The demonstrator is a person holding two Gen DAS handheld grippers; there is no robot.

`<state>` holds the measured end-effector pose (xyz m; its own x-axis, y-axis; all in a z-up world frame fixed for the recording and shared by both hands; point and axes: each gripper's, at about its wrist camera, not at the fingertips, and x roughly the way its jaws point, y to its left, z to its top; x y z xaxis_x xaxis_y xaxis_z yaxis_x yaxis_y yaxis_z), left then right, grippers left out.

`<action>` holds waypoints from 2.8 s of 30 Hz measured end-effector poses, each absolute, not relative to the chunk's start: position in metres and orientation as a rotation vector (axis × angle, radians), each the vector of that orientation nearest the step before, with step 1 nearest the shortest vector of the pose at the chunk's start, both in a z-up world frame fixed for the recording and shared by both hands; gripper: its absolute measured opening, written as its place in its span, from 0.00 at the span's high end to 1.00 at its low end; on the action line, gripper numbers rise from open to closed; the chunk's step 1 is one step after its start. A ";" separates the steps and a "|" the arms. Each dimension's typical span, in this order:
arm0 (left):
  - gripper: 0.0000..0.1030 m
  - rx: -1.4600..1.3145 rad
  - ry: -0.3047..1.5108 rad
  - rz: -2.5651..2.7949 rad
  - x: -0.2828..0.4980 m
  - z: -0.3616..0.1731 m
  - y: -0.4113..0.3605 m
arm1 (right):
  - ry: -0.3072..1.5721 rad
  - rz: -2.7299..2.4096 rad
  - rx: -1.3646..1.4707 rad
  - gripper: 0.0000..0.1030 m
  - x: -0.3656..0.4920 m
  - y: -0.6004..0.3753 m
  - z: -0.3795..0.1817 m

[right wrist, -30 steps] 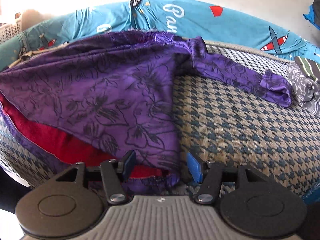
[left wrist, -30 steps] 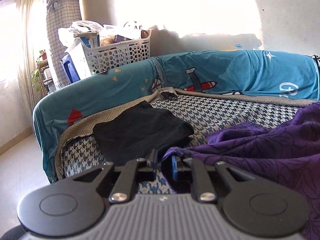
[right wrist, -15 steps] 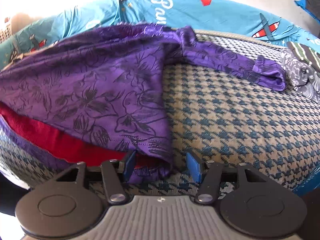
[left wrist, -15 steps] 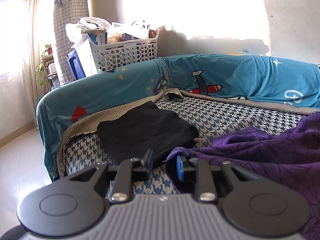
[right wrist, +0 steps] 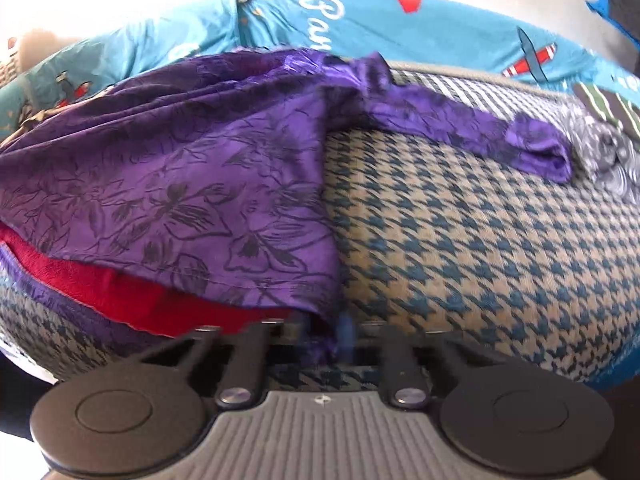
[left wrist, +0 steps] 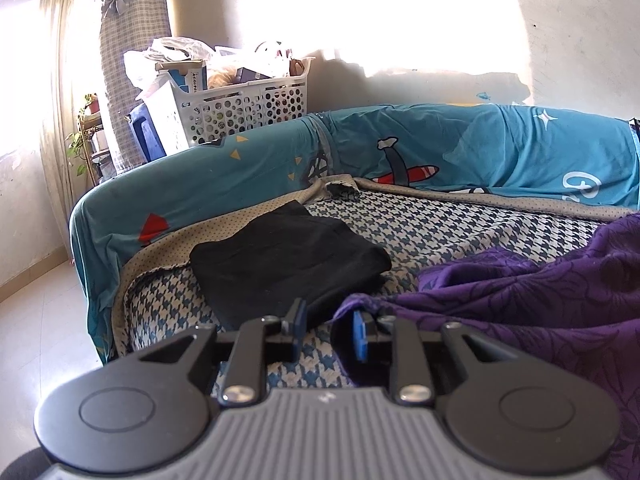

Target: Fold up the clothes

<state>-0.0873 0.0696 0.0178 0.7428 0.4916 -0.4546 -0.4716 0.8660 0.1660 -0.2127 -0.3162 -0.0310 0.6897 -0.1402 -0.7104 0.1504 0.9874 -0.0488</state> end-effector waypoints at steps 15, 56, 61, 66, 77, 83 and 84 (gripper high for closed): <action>0.78 0.137 0.565 0.307 -0.124 0.016 0.030 | 0.476 -0.568 -0.011 0.99 -0.255 -0.346 0.056; 0.25 0.194 0.608 0.004 -0.122 0.022 -0.021 | 0.652 -0.249 0.117 0.45 -0.238 -0.326 0.027; 0.25 0.248 0.693 -0.092 -0.121 -0.005 -0.040 | 0.691 -0.152 0.120 0.45 -0.205 -0.307 -0.001; 0.25 0.288 0.726 -0.160 -0.127 -0.015 -0.051 | 0.751 -0.088 0.139 0.45 -0.190 -0.302 -0.021; 0.22 0.305 0.847 -0.242 -0.135 -0.033 -0.058 | 0.896 0.015 0.087 0.43 -0.209 -0.289 -0.042; 0.18 0.332 0.858 -0.261 -0.137 -0.037 -0.062 | 0.899 0.116 0.182 0.43 -0.219 -0.292 -0.036; 0.16 0.338 0.859 -0.266 -0.138 -0.037 -0.062 | 0.897 0.140 0.200 0.43 -0.221 -0.292 -0.035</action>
<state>-0.1383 -0.0624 -0.0372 0.6255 -0.0925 -0.7747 0.3614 0.9144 0.1826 -0.2211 -0.2922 -0.0348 0.6171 0.2044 -0.7599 -0.0375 0.9722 0.2311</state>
